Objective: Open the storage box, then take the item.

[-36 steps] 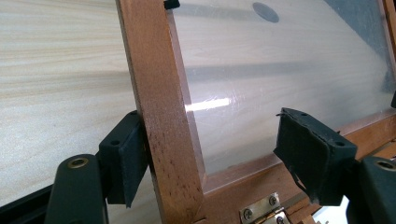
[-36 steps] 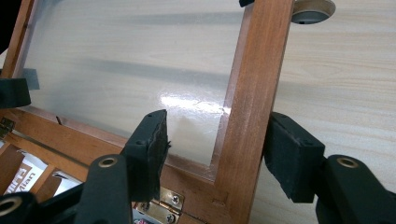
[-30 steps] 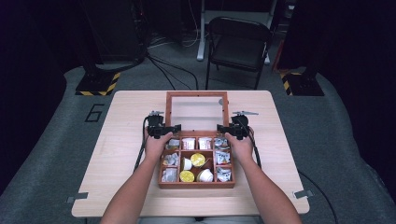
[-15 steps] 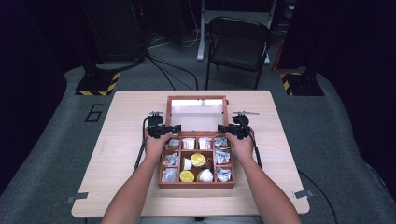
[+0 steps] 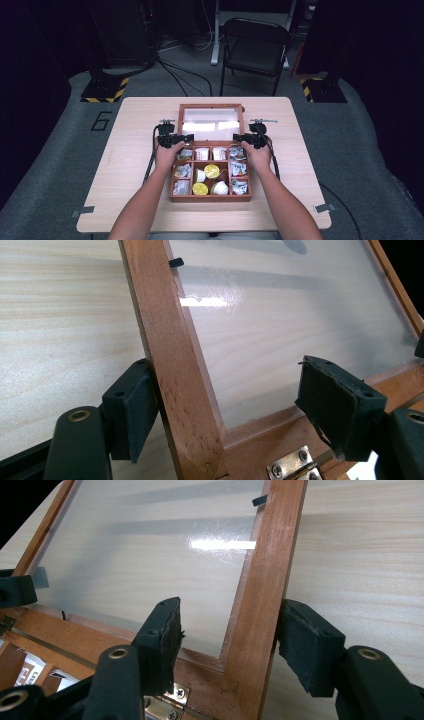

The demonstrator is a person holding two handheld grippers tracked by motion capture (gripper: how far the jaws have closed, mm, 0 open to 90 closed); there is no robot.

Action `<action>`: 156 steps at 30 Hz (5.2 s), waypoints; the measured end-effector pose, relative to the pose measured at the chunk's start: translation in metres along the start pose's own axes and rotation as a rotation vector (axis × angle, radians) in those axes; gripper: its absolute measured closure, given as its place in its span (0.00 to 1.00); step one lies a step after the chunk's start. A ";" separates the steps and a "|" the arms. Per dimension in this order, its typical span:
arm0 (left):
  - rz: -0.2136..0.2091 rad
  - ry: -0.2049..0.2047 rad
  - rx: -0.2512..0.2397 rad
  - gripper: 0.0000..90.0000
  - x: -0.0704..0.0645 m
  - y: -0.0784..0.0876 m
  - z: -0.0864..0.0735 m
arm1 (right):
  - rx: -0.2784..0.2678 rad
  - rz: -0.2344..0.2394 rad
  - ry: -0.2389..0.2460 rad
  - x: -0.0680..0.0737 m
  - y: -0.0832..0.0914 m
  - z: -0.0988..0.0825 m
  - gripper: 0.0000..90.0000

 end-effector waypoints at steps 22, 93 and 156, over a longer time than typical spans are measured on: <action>-0.021 0.041 0.032 0.28 0.003 -0.004 -0.002 | 0.014 0.022 -0.081 -0.003 -0.003 -0.003 0.47; -0.053 0.019 -0.013 0.39 0.014 0.073 -0.009 | 0.068 0.094 0.210 0.068 0.046 -0.028 0.45; -0.051 -0.028 -0.072 0.38 0.012 0.109 -0.021 | 0.340 0.177 0.373 0.124 0.009 -0.100 0.38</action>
Point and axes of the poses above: each handheld gripper's, and its own axes: y roughly backward along the jaws, z roughly out of its top, x roughly to its left, the point moved 8 cm from there along -y, roughly forward along the jaws, and after that the axes turned 10 degrees about z, right-handed, at the moved point
